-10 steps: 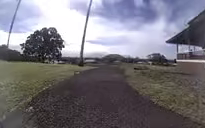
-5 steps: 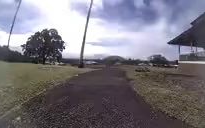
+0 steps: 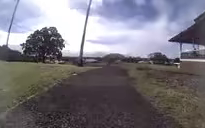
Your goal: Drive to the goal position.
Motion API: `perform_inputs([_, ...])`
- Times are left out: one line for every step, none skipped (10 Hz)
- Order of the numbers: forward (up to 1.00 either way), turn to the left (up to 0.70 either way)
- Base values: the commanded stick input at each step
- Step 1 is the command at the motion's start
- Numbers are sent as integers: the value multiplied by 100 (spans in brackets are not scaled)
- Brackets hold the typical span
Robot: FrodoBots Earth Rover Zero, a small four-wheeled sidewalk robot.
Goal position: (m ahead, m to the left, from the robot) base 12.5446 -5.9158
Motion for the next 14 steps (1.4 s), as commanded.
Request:
perform_inputs([50,0])
perform_inputs([50,0])
perform_inputs([50,0])
perform_inputs([50,0])
perform_inputs([50,0])
perform_inputs([50,0])
perform_inputs([50,0])
perform_inputs([50,0])
perform_inputs([50,0])
perform_inputs([50,0])
perform_inputs([50,0])
perform_inputs([50,0])
perform_inputs([50,0])
perform_inputs([50,0])
